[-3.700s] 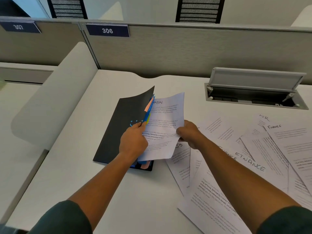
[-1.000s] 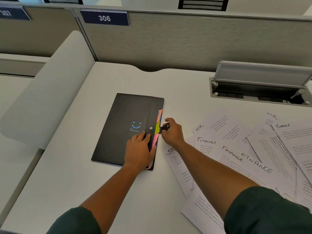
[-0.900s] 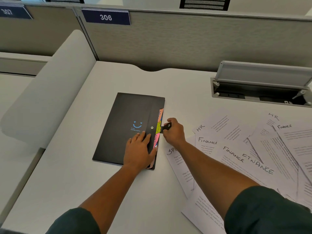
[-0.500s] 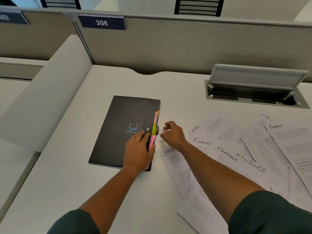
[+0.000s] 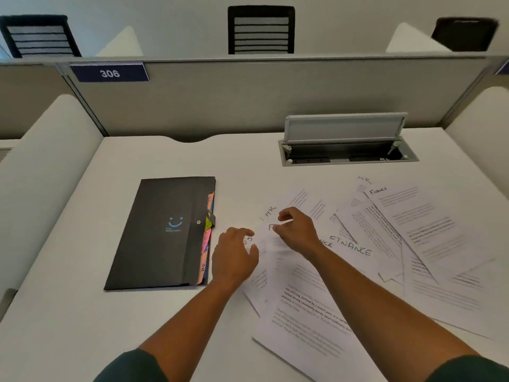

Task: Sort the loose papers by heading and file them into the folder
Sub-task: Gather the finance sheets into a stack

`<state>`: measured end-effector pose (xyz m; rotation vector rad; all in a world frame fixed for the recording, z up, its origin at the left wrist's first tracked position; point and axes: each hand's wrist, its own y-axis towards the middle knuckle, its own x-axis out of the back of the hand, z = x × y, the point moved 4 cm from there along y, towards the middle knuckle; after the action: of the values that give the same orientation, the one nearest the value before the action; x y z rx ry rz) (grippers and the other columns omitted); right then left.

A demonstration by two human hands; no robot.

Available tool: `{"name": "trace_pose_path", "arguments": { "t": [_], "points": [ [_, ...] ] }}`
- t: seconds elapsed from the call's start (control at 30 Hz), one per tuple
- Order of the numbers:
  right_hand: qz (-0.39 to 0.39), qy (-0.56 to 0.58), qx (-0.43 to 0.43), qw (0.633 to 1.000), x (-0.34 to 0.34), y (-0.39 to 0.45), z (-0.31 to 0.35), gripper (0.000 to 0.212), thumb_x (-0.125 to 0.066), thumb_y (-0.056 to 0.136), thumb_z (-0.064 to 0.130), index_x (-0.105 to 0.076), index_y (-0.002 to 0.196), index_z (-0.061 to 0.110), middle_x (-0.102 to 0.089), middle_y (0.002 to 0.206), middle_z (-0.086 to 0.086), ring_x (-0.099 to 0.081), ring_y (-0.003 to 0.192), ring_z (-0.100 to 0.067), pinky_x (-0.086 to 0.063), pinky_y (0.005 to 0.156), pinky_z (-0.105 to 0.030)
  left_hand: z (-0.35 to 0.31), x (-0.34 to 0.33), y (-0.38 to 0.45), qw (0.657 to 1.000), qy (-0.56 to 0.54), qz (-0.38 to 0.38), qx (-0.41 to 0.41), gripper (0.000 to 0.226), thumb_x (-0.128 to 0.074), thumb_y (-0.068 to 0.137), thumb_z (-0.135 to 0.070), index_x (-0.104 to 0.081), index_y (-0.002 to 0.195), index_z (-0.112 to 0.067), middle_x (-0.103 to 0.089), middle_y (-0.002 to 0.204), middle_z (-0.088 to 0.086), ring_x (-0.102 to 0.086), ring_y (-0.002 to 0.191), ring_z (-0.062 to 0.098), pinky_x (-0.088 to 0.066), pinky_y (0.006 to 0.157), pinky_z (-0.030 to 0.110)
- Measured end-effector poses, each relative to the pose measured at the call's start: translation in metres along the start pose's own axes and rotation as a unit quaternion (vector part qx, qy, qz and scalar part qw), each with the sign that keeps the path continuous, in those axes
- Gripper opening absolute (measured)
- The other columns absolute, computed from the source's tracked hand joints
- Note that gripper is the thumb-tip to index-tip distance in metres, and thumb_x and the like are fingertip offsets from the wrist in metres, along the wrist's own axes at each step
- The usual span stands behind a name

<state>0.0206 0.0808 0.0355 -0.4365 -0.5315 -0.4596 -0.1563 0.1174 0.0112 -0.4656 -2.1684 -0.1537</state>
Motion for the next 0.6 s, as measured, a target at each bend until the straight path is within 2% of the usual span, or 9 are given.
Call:
{"name": "trace_pose_path", "arguments": {
  "t": [0.1,0.27,0.37,0.6],
  "points": [
    [-0.022,0.005,-0.015,1.0,0.026,-0.011,-0.024,0.035,-0.073,0.083,0.021,-0.059,0.115,0.017,-0.063,0.118,0.002,-0.062,0.101,-0.016,-0.053,0.091,-0.032,-0.018,-0.014,-0.005,0.999,0.004,0.042,-0.001,0.033,-0.061,0.089,-0.041,-0.061,0.122,-0.033,-0.058,0.129,-0.009,-0.056,0.114,0.012,-0.051,0.096,0.035],
    [-0.035,-0.046,-0.051,0.997,0.066,-0.03,-0.067,0.043,-0.071,0.084,0.022,-0.056,0.124,0.012,-0.056,0.125,-0.003,-0.055,0.107,-0.016,-0.042,0.086,-0.025,-0.042,-0.036,-0.018,0.995,0.014,0.099,0.013,0.038,-0.061,0.088,-0.041,-0.057,0.124,-0.033,-0.056,0.129,-0.008,-0.056,0.114,0.013,-0.049,0.095,0.032],
    [-0.045,-0.069,-0.084,0.993,0.089,-0.037,-0.092,0.046,-0.072,0.083,0.025,-0.055,0.125,0.012,-0.053,0.128,-0.006,-0.056,0.112,-0.02,-0.043,0.086,-0.026,-0.048,-0.05,-0.027,0.991,0.021,0.131,0.024,0.044,-0.063,0.086,-0.046,-0.054,0.127,-0.033,-0.053,0.131,-0.007,-0.055,0.116,0.013,-0.048,0.096,0.032],
    [-0.072,-0.107,-0.166,0.978,0.128,-0.054,-0.138,0.049,-0.069,0.082,0.027,-0.053,0.125,0.012,-0.046,0.129,-0.011,-0.055,0.109,-0.025,-0.049,0.086,-0.034,-0.056,-0.078,-0.044,0.982,0.033,0.174,0.066,0.09,-0.076,0.068,-0.061,-0.039,0.142,-0.026,-0.04,0.14,0.0,-0.046,0.128,0.019,-0.047,0.099,0.036]
  ]
}}
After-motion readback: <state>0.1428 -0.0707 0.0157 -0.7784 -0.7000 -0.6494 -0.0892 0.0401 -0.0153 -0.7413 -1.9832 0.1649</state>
